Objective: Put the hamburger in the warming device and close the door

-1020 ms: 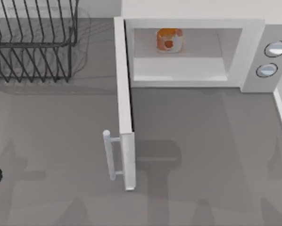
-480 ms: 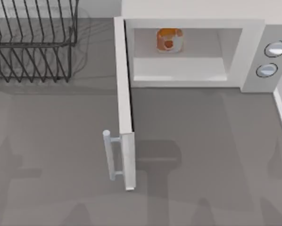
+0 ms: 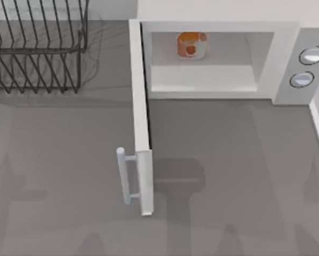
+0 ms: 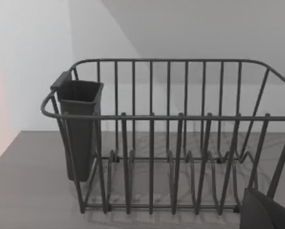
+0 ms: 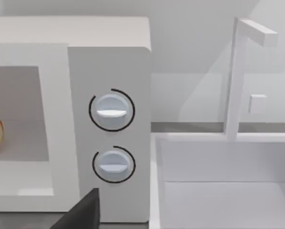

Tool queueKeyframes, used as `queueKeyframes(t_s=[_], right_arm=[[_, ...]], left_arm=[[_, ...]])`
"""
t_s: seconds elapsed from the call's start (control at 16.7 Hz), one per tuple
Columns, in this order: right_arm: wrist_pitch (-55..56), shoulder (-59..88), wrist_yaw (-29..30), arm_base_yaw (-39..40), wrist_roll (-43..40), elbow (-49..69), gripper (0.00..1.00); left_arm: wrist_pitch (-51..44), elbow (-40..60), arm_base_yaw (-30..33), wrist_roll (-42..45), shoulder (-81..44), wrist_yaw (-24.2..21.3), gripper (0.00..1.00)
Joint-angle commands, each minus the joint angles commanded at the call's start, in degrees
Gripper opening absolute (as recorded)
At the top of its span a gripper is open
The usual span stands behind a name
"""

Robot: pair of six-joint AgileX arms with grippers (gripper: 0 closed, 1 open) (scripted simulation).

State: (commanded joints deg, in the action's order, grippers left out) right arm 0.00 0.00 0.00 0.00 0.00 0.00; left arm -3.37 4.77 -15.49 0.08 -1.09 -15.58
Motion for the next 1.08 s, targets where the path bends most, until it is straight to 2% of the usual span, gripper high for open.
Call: queueKeyframes(t_s=[0.36,0.72,0.9,1.08], right_arm=[[0.0,0.0,0.0,0.0,0.0,0.0,1.00],[0.0,0.0,0.0,0.0,0.0,0.0,1.00],[0.0,0.0,0.0,0.0,0.0,0.0,1.00],[0.0,0.0,0.0,0.0,0.0,0.0,1.00]], left_arm=[[-4.7,3.5,2.2,0.0,0.9,2.2,0.00],[-5.2,4.4,2.7,-0.6,0.2,3.0,0.00],[-7.9,9.3,6.6,-4.3,-4.8,7.2,0.00],[-12.9,16.5,15.0,-9.9,-15.1,13.8,0.00]])
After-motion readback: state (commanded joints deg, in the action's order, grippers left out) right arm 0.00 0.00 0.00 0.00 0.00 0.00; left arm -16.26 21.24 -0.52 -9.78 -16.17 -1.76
